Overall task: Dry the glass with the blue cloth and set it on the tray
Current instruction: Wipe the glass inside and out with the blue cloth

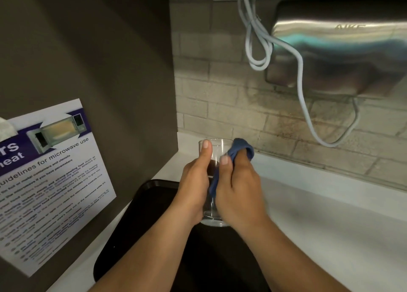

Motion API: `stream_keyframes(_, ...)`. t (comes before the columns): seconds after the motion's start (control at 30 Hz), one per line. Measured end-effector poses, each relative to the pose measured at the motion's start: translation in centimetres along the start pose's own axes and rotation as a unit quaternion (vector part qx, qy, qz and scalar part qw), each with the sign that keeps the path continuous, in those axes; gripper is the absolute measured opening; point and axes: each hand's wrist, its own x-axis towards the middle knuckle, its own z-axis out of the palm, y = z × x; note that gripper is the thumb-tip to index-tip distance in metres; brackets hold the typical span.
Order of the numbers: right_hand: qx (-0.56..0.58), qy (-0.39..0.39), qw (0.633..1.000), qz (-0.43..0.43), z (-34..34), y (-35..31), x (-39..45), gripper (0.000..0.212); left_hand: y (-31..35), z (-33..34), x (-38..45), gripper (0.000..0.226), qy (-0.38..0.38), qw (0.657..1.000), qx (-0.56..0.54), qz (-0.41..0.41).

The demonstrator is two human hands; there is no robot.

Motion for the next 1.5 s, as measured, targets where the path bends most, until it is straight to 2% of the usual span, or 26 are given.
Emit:
stream_keyframes(0.07,0.04,0.006,0.996,0.077,-0.3,-0.1,1.9,0.038,-0.2,0.1,-0.2,0.086,-0.015,0.999,-0.034,-0.021)
stream_keyframes(0.13,0.136,-0.006,0.977,0.166,-0.6,0.2,3.1,0.05,-0.2,0.3,-0.2,0.086,0.0,0.998,-0.057,-0.036)
stream_keyframes(0.2,0.202,-0.034,0.947,0.248,-0.8,0.2,2.7,0.052,0.1,0.4,-0.1,0.088,0.043,0.996,-0.065,-0.036)
stream_keyframes(0.23,0.195,-0.052,0.942,0.267,-0.9,0.2,2.0,0.05,0.2,0.4,0.2,0.087,0.066,0.995,-0.065,-0.04)
stream_keyframes(0.3,0.126,-0.086,0.959,0.238,-1.1,0.4,0.1,0.048,0.4,0.1,0.8,0.085,0.096,0.992,-0.075,-0.043)
stream_keyframes(0.43,-0.037,-0.102,0.993,0.043,-0.6,0.4,-2.6,0.031,-0.1,-0.4,1.3,0.092,0.078,0.991,-0.069,-0.082)
stream_keyframes(0.5,-0.094,-0.081,0.992,-0.038,-0.2,0.3,-1.9,0.039,-0.4,-0.4,1.1,0.087,0.061,0.994,-0.049,-0.081)
stream_keyframes(0.57,-0.069,-0.064,0.995,-0.033,-0.1,-0.1,0.0,0.041,-0.7,-0.3,0.9,0.078,0.041,0.996,-0.048,-0.064)
stream_keyframes(0.63,0.032,-0.065,0.994,0.079,-0.4,-0.4,2.3,0.038,-0.9,-0.3,0.8,0.079,0.028,0.997,-0.054,-0.053)
stream_keyframes(0.7,0.157,-0.065,0.962,0.212,-0.9,-0.6,3.4,0.045,-0.5,-0.4,0.6,0.087,0.019,0.997,-0.057,-0.039)
stream_keyframes(0.77,0.203,-0.084,0.931,0.29,-0.9,-0.5,2.7,0.044,0.0,-0.6,0.7,0.087,0.038,0.997,-0.062,-0.015)
stream_keyframes(0.87,0.258,-0.097,0.894,0.353,-0.2,0.4,0.9,0.045,0.3,-0.8,0.9,0.084,0.052,0.997,-0.042,0.038)
stream_keyframes(1.0,0.393,-0.108,0.798,0.443,0.9,2.5,0.1,0.052,-0.8,-1.2,1.5,0.08,0.035,0.988,0.075,0.127)
stream_keyframes(1.1,0.459,-0.126,0.72,0.505,1.1,3.4,0.0,0.061,-1.9,-2.2,2.3,0.067,0.024,0.963,0.131,0.234)
stream_keyframes(1.17,0.473,-0.143,0.688,0.532,1.3,3.6,-0.2,0.066,-2.4,-3.2,2.8,0.064,0.02,0.95,0.149,0.274)
stream_keyframes(1.3,0.491,-0.161,0.681,0.519,1.3,4.7,-0.7,0.073,-2.7,-5.3,4.0,0.066,0.037,0.951,0.121,0.282)
stream_keyframes(1.4,0.467,-0.228,0.683,0.514,-0.1,5.5,-0.7,0.09,-3.4,-7.8,5.1,0.063,0.066,0.962,0.102,0.243)
stream_keyframes(1.5,0.436,-0.272,0.697,0.499,-1.8,6.4,0.0,0.095,-5.3,-10.1,5.5,0.055,0.077,0.969,0.143,0.184)
